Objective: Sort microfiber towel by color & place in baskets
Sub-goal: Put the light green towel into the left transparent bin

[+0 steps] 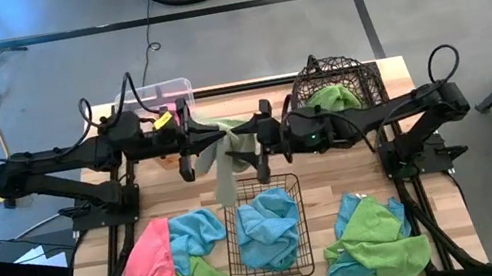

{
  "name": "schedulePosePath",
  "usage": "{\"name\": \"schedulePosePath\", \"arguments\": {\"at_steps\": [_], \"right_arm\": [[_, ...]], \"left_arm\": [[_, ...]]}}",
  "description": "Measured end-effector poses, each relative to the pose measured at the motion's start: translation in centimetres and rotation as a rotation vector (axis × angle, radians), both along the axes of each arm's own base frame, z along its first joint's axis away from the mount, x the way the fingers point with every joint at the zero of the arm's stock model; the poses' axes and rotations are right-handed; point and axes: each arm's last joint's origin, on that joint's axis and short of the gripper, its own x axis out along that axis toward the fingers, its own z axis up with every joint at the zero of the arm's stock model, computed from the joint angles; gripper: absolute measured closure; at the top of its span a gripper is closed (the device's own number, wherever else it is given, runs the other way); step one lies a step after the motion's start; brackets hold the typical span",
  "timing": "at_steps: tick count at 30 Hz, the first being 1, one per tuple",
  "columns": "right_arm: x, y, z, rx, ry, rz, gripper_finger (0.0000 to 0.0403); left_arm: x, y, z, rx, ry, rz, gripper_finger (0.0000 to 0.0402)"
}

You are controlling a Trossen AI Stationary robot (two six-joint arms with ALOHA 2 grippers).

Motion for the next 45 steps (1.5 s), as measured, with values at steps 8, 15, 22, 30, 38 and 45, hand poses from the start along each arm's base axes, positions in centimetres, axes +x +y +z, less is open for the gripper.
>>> {"name": "schedulePosePath", "arguments": {"at_steps": [8,15,22,30,38,45], "right_arm": [[0.6,-0.1,-0.3,0.019,-0.030,-0.026,0.0171],[0.7,-0.4,-0.2,0.056,-0.046,-0.026,0.0178],[0.8,-0.4,-0.4,0.063,-0.041,-0.018,0.0297],[0.8,-0.5,-0.5,0.060,-0.027,0.012,0.0379],[-0.9,-1.1,0.1,-0.001,0.073,0.010,0.0390],[-5.3,-2.2,1.9,-0.032,0.200,-0.037,0.0397]], "left_arm": [[0.0,0.0,0.0,0.004,0.003,0.000,0.0401],[0.0,0.0,0.2,0.014,-0.022,0.001,0.0401],[0.0,0.0,0.2,0.015,-0.025,0.001,0.0401],[0.0,0.0,0.1,0.013,-0.015,-0.001,0.0401],[-0.7,0.0,0.1,-0.019,0.025,0.005,0.0339],[-3.2,0.1,-0.4,-0.058,0.156,0.035,0.0247]]}}
